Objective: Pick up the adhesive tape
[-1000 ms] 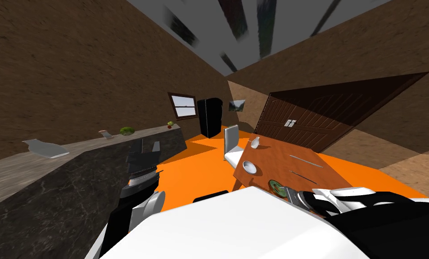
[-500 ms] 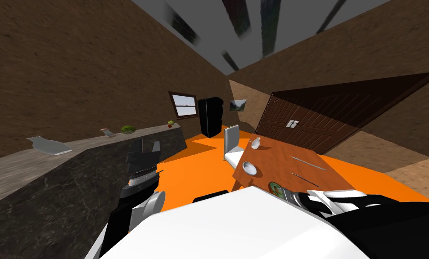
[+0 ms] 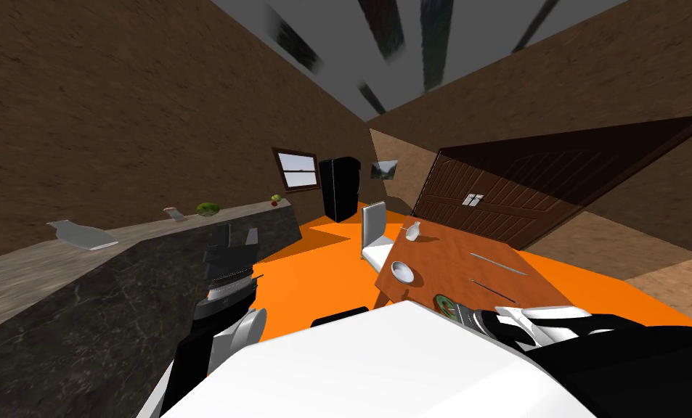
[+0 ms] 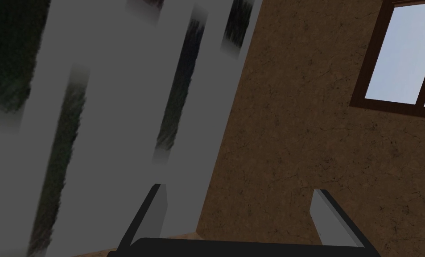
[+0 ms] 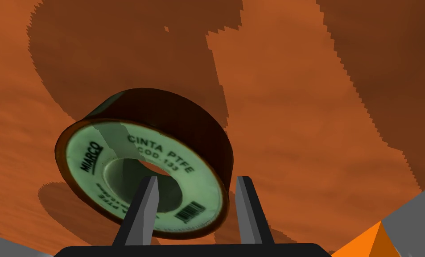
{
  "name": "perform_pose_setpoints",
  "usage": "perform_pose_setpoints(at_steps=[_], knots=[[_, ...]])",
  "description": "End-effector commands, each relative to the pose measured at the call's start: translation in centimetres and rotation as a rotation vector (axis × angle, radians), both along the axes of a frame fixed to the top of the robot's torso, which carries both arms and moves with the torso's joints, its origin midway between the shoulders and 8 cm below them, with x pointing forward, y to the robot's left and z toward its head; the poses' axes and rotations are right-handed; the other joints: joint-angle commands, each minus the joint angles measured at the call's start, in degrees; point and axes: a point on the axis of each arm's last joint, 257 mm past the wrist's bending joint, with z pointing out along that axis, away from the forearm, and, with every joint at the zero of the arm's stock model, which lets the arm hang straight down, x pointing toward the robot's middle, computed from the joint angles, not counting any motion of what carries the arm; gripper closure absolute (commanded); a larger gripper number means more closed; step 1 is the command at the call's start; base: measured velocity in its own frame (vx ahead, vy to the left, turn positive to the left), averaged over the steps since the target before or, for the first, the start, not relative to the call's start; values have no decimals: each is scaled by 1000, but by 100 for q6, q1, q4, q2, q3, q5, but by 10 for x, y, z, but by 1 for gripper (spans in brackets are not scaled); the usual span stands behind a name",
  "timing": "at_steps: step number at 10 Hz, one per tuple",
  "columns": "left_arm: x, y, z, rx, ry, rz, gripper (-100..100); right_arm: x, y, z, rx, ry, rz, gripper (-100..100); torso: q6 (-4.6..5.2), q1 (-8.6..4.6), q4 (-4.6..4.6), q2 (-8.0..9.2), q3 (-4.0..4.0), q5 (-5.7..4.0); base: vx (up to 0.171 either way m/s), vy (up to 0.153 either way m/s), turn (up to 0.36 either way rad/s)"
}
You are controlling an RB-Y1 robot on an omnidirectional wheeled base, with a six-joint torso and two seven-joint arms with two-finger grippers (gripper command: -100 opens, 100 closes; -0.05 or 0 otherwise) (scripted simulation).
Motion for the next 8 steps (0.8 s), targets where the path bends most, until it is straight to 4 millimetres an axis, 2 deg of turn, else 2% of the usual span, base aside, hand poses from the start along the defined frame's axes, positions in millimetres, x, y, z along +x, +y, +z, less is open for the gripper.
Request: perform_pose_setpoints(at_steps=[1, 2, 3, 6, 7, 8], knots=[[0, 0, 0, 0, 0, 0, 0, 0, 0, 0, 0, 0, 0, 100, 0, 0, 0, 0, 0, 0, 0, 0, 0], [0, 0, 0, 0, 0, 0, 0, 0, 0, 0, 0, 0, 0, 0, 0, 0, 0, 0, 0, 0, 0, 0, 0], [0, 0, 0, 0, 0, 0, 0, -2, -6, 8, 2, 0, 4, 100, 0, 0, 0, 0, 0, 0, 6, 42, -63], [0, 0, 0, 0, 0, 0, 0, -3, -14, 21, 0, 0, 11, 100, 2, 20, -1, 1, 0, 6, 2, 46, -38], [0, 0, 0, 0, 0, 0, 0, -2, -12, 17, 1, 1, 9, 100, 3, 19, 0, 2, 1, 9, 0, 17, -12], [0, 0, 0, 0, 0, 0, 0, -2, -12, 18, 1, 1, 9, 0, 1, 13, 0, 1, 1, 5, 0, 0, 0]])
